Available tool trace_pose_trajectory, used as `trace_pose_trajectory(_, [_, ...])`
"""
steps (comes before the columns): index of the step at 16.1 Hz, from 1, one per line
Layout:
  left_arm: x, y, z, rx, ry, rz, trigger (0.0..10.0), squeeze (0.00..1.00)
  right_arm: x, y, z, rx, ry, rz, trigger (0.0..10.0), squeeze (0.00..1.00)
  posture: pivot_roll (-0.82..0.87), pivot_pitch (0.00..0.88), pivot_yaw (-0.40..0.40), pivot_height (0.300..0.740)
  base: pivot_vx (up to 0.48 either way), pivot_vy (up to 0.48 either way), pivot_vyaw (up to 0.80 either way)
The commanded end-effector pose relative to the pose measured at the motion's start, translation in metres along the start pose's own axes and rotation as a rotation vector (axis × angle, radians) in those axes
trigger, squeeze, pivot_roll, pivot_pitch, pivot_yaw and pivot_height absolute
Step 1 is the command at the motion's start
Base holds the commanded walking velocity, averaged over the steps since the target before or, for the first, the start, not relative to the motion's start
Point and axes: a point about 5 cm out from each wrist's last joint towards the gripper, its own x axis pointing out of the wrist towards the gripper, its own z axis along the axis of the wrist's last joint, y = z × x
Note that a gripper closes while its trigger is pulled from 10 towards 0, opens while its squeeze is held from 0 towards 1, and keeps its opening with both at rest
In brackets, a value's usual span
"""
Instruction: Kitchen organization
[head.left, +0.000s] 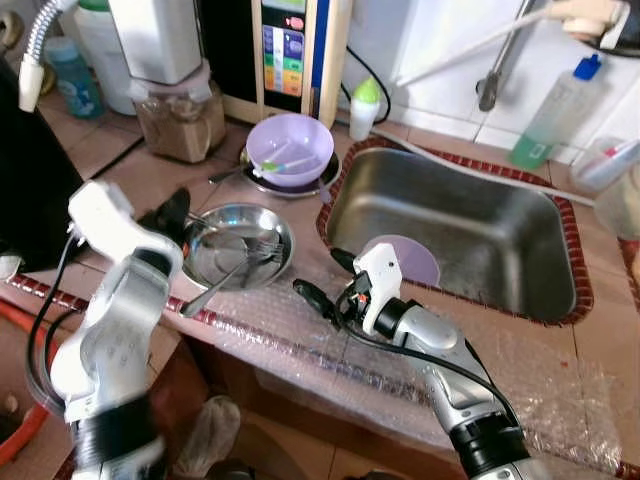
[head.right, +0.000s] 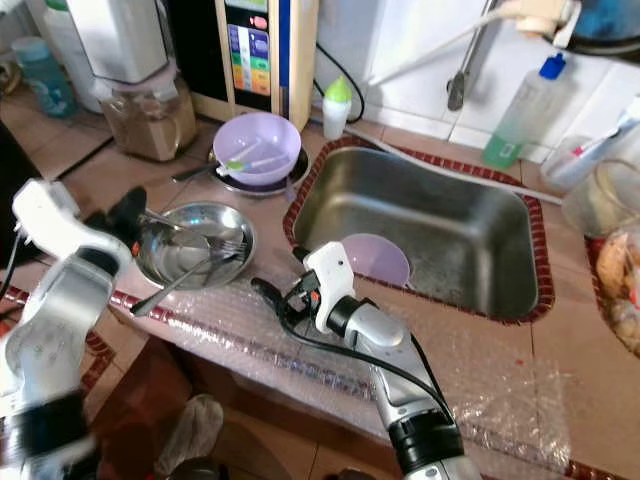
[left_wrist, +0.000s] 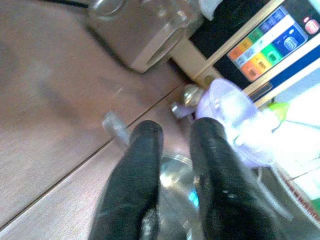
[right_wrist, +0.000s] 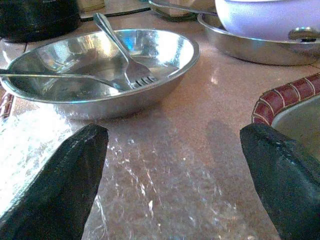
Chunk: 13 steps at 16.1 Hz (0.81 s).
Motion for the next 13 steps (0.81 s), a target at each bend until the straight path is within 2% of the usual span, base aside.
trace_pose_trajectory(1, [-0.007, -0.007, 0.006, 0.024, -0.021, -0.028, 10.0, 1.0, -0.001, 0.0, -0.001, -0.003, 0.003, -0.002, 10.0, 0.0, 0.11, 0.06, -0.054, 0.74, 0.0, 0.0, 0.0])
trace_pose_trajectory(2, [-0.012, -0.011, 0.006, 0.013, -0.032, -0.044, 10.0, 1.0, -0.002, 0.0, -0.002, -0.001, 0.005, 0.0, 10.0, 0.0, 0.11, 0.067, -0.056, 0.74, 0.0, 0.0, 0.0])
trace_pose_trajectory(4, [-0.018, -0.014, -0.003, 0.079, -0.001, -0.062, 10.0, 1.0, -0.004, 0.002, -0.005, 0.002, 0.014, 0.005, 10.0, 0.0, 0.11, 0.077, -0.061, 0.74, 0.0, 0.0, 0.0])
trace_pose_trajectory(5, [-0.018, -0.016, -0.01, 0.065, 0.018, -0.061, 10.0, 1.0, -0.004, 0.003, -0.005, 0.001, 0.016, 0.008, 10.0, 0.0, 0.11, 0.079, -0.063, 0.74, 0.0, 0.0, 0.0])
trace_pose_trajectory(7, [-0.014, -0.032, -0.021, 0.03, 0.05, -0.101, 10.0, 1.0, -0.005, 0.003, -0.005, -0.001, 0.019, 0.008, 10.0, 0.0, 0.11, 0.079, -0.066, 0.74, 0.0, 0.0, 0.0])
trace_pose_trajectory(8, [-0.013, -0.033, -0.022, 0.025, 0.053, -0.101, 10.0, 1.0, -0.005, 0.003, -0.005, -0.001, 0.02, 0.008, 10.0, 0.0, 0.11, 0.079, -0.066, 0.74, 0.0, 0.0, 0.0])
trace_pose_trajectory(11, [-0.003, -0.039, -0.031, -0.078, 0.083, -0.062, 10.0, 1.0, -0.005, 0.002, -0.004, -0.009, 0.021, 0.004, 10.0, 0.0, 0.1, 0.076, -0.066, 0.74, 0.0, 0.0, 0.0])
trace_pose_trajectory(13, [0.0, -0.043, -0.031, -0.109, 0.084, -0.051, 10.0, 1.0, -0.006, 0.002, -0.004, -0.011, 0.02, 0.0, 10.0, 0.0, 0.1, 0.076, -0.066, 0.74, 0.0, 0.0, 0.0])
